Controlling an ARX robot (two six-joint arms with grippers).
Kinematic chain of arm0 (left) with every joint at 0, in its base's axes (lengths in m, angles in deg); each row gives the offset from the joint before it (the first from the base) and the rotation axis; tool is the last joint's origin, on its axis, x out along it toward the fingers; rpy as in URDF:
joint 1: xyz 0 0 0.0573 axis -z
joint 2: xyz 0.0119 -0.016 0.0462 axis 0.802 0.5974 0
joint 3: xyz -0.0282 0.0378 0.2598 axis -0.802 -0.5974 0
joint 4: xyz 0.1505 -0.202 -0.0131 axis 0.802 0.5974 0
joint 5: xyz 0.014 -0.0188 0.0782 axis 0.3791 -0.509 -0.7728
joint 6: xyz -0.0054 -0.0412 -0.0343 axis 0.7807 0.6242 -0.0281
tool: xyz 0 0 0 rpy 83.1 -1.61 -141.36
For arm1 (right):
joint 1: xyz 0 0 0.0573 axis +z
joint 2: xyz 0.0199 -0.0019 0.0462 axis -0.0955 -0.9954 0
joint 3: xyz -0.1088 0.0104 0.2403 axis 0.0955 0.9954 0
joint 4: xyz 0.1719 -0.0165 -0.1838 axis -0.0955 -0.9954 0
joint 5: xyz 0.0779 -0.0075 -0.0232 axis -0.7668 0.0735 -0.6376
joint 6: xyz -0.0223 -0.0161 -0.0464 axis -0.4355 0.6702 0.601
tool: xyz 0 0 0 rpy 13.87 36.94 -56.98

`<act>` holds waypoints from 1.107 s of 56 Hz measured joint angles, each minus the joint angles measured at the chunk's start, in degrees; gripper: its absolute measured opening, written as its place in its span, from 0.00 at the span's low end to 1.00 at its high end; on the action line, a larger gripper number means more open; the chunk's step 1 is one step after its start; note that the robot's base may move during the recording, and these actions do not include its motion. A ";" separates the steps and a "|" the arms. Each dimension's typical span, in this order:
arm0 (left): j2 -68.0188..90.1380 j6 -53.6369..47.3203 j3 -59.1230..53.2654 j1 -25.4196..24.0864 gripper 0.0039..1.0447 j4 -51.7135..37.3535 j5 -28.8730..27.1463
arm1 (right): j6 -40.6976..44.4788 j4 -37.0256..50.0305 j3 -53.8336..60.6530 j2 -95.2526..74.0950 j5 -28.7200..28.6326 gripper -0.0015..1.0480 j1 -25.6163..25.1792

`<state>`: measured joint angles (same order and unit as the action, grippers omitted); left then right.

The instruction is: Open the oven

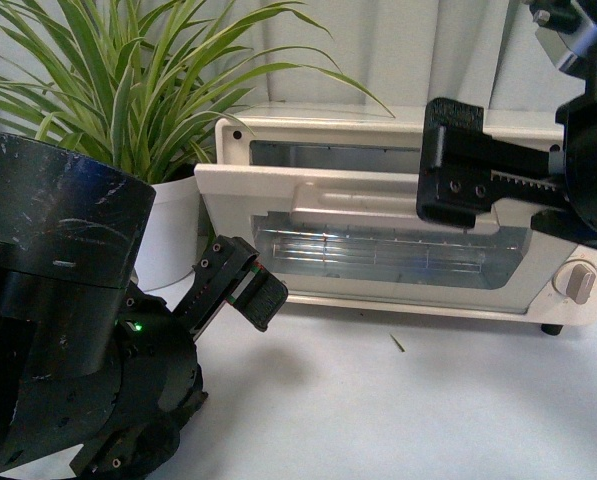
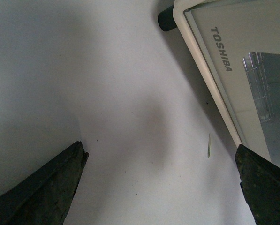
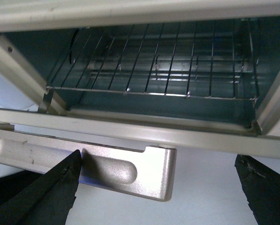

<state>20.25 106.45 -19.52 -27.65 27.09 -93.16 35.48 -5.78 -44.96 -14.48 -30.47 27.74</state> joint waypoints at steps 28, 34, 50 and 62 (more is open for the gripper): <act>-0.13 0.07 -0.70 -0.79 0.94 -0.63 0.48 | -0.61 0.59 12.76 16.72 -4.94 0.91 0.98; -0.46 0.04 -1.11 -1.22 0.94 -0.63 0.59 | -1.88 0.39 16.09 22.14 -6.60 0.91 -0.66; -1.88 -5.68 -1.95 -1.60 0.94 2.01 -4.92 | -3.78 -0.11 23.61 30.42 -9.99 0.91 -6.78; -2.34 -12.20 -1.79 0.17 0.94 4.79 -9.53 | -4.52 0.52 25.53 30.64 -13.40 0.91 -12.17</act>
<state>17.91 94.26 -21.31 -27.47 31.88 -102.68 30.96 -5.26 -19.43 16.16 -43.87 15.56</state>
